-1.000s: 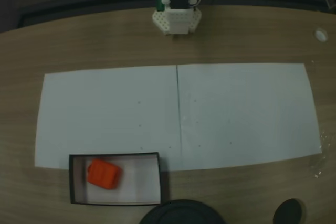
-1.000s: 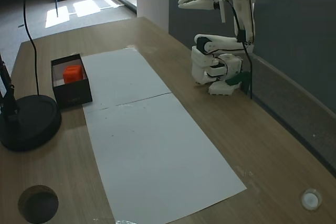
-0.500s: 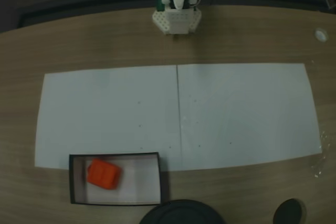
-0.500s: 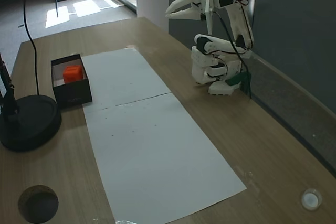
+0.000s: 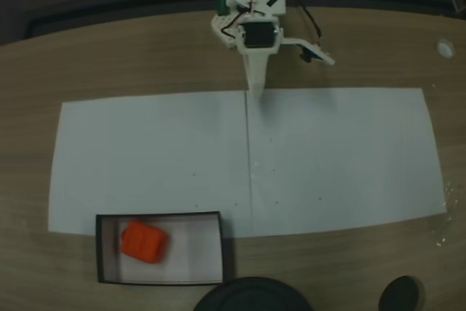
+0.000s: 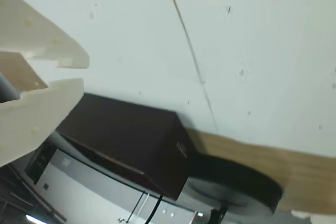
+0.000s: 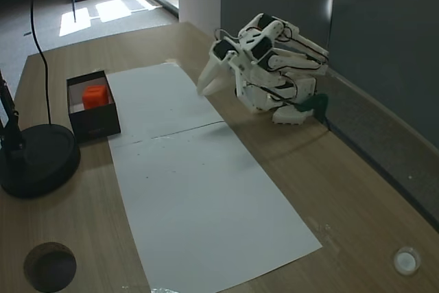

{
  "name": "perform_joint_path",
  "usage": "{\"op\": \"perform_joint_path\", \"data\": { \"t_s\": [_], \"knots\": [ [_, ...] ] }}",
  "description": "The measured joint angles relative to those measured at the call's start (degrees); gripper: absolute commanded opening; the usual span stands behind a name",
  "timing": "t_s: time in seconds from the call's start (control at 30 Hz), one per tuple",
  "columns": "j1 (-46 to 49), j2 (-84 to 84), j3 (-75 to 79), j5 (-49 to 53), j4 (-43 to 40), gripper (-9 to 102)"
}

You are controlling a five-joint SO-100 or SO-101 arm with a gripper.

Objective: Grab a orange square and put it in the box.

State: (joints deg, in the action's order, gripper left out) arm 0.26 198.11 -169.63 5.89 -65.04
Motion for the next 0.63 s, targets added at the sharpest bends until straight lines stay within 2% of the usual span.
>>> {"op": "perform_joint_path", "data": {
  "t_s": [0.17, 0.33, 0.63],
  "knots": [
    [0.09, 0.0, -5.71, -0.97, -0.53, 0],
    [0.26, 0.0, -5.71, -5.63, -8.53, 0],
    [0.18, 0.0, -5.62, -6.24, -8.7, 0]
  ]
}}
